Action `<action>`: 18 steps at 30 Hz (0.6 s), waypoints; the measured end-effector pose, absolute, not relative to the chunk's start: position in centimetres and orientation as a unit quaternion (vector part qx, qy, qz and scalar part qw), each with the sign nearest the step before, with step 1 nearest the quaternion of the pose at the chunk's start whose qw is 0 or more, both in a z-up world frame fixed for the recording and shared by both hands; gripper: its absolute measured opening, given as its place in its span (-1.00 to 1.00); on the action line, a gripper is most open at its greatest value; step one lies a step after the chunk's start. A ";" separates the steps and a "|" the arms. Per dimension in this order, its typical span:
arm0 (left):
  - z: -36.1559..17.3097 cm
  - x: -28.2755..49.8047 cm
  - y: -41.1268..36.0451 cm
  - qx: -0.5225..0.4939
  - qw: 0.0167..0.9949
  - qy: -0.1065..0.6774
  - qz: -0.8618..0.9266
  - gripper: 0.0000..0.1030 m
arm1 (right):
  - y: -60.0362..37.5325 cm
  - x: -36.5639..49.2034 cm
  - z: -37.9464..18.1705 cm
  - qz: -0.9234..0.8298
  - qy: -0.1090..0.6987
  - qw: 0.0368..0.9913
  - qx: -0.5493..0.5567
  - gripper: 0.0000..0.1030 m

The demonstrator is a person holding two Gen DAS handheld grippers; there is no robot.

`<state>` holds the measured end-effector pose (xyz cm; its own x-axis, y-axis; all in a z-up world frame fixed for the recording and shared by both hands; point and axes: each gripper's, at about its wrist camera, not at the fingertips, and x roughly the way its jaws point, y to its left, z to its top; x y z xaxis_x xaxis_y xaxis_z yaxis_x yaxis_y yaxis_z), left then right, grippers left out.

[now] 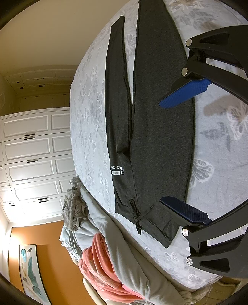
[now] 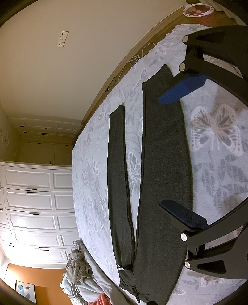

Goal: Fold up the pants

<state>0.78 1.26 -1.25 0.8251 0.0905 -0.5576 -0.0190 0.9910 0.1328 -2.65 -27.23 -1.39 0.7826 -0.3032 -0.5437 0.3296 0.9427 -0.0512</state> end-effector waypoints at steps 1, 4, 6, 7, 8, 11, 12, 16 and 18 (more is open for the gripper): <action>-1.2 0.8 1.2 0.061 0.953 0.295 0.028 0.79 | -27.2 -2.7 -1.4 -0.168 0.284 0.944 0.024 0.91; -1.3 0.8 1.2 0.062 0.953 0.295 0.028 0.79 | -27.2 -2.7 -1.4 -0.168 0.284 0.944 0.023 0.91; -1.3 0.9 1.3 0.058 0.952 0.300 0.025 0.79 | -27.2 -2.7 -1.4 -0.168 0.284 0.944 0.023 0.91; -1.4 1.1 1.5 0.054 0.950 0.307 0.019 0.79 | -27.3 -2.6 -1.4 -0.167 0.285 0.943 0.024 0.91; -1.4 1.3 1.7 0.047 0.947 0.316 0.013 0.79 | -27.4 -2.6 -1.5 -0.167 0.287 0.943 0.026 0.91; -1.3 2.6 3.3 0.001 0.934 0.357 -0.018 0.79 | -29.2 -1.8 -1.1 -0.157 0.308 0.937 0.046 0.91; -1.2 3.3 4.2 -0.021 0.927 0.373 -0.025 0.79 | -30.3 -1.4 -0.8 -0.148 0.320 0.934 0.062 0.91; 0.1 7.0 8.9 -0.082 0.915 0.394 -0.031 0.79 | -36.0 1.5 0.4 -0.171 0.347 0.920 0.063 0.91; 0.7 9.9 11.6 -0.091 0.916 0.392 -0.005 0.79 | -39.2 4.1 0.5 -0.190 0.366 0.910 0.043 0.91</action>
